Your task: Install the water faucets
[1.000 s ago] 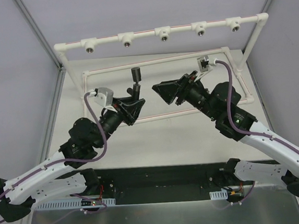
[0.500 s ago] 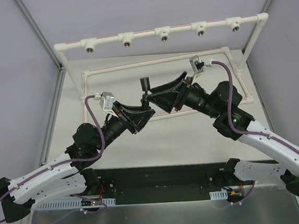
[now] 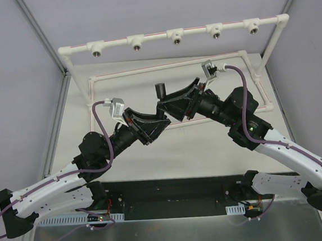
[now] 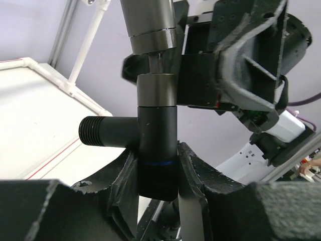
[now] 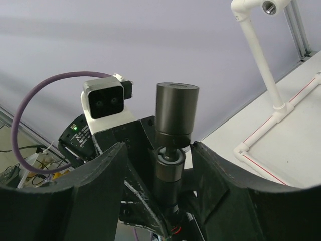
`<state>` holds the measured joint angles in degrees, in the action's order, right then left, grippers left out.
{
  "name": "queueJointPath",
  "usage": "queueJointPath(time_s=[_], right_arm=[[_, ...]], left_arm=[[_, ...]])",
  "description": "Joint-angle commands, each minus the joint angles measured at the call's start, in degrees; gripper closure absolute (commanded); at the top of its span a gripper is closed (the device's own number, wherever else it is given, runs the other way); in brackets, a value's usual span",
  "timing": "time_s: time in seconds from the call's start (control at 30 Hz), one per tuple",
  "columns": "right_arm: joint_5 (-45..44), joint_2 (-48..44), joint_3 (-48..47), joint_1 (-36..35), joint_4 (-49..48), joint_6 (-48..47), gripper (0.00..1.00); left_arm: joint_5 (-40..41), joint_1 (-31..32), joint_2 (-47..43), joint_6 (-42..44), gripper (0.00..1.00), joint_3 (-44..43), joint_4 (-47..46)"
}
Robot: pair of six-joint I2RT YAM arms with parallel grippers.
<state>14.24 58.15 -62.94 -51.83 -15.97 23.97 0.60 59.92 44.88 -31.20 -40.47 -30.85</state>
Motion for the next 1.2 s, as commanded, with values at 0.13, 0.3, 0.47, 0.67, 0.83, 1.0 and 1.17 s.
queueJointPath(time_s=[0.13,0.3,0.47,0.67,0.83,1.0,1.17], right_arm=[[1.32,0.56,-1.66,-0.02,-1.52,0.82,0.50],[2.28,0.56,-1.66,-0.11,-1.44,1.26,0.61],[3.07,0.38,-1.57,0.07,-1.52,1.35,0.49],[3.86,0.56,-0.96,0.07,-1.44,1.79,0.48],[4.04,0.74,-1.05,-0.02,-1.44,1.96,0.65],[3.96,1.35,-1.66,0.07,-0.56,2.14,0.89],[-1.39,2.49,-4.38,-0.02,4.79,1.17,0.98]], left_arm=[[-6.66,0.02,0.11,-1.14,1.00,-3.92,-6.06],[-7.19,0.11,0.30,-1.58,1.00,-3.74,-5.98],[-5.53,0.20,-0.58,-0.53,1.00,-3.48,-5.36],[-5.87,0.11,-0.94,-0.35,1.00,-3.92,-5.27],[-6.05,0.11,-1.29,-0.09,1.00,-3.92,-5.01],[-4.82,0.11,-1.46,1.48,1.00,-4.26,-4.49],[-1.31,0.11,-1.38,11.75,1.00,-9.88,8.23]])
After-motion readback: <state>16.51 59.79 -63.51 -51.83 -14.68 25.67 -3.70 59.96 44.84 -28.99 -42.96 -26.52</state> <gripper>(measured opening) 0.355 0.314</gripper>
